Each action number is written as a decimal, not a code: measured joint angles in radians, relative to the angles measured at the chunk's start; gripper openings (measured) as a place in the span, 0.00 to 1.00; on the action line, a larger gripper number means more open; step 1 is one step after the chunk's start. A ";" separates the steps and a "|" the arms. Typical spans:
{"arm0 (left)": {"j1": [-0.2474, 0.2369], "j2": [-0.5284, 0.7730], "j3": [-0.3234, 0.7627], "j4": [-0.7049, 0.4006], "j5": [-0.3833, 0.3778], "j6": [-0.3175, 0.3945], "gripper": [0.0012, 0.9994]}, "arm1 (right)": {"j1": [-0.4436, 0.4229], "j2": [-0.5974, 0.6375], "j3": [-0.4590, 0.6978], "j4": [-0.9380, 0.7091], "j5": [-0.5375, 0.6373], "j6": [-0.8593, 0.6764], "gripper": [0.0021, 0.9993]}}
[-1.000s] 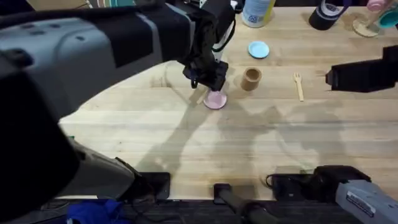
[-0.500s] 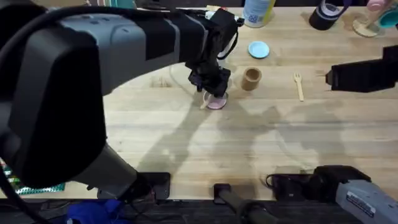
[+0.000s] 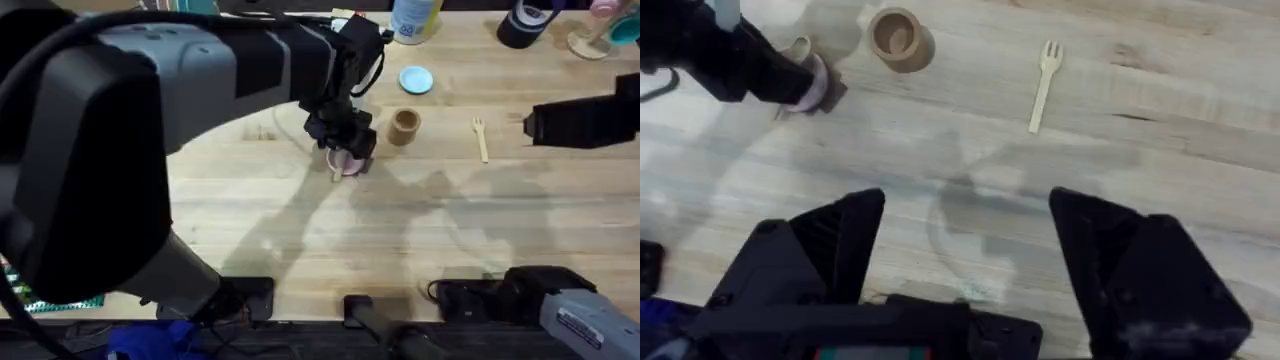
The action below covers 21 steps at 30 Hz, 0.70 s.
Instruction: Pick up a utensil and set it on the pink plate, then put the other utensil in the container.
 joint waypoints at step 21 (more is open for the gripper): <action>0.000 -0.206 0.010 -0.122 -0.005 -0.015 0.91 | 0.000 0.000 0.000 0.000 0.000 0.000 1.00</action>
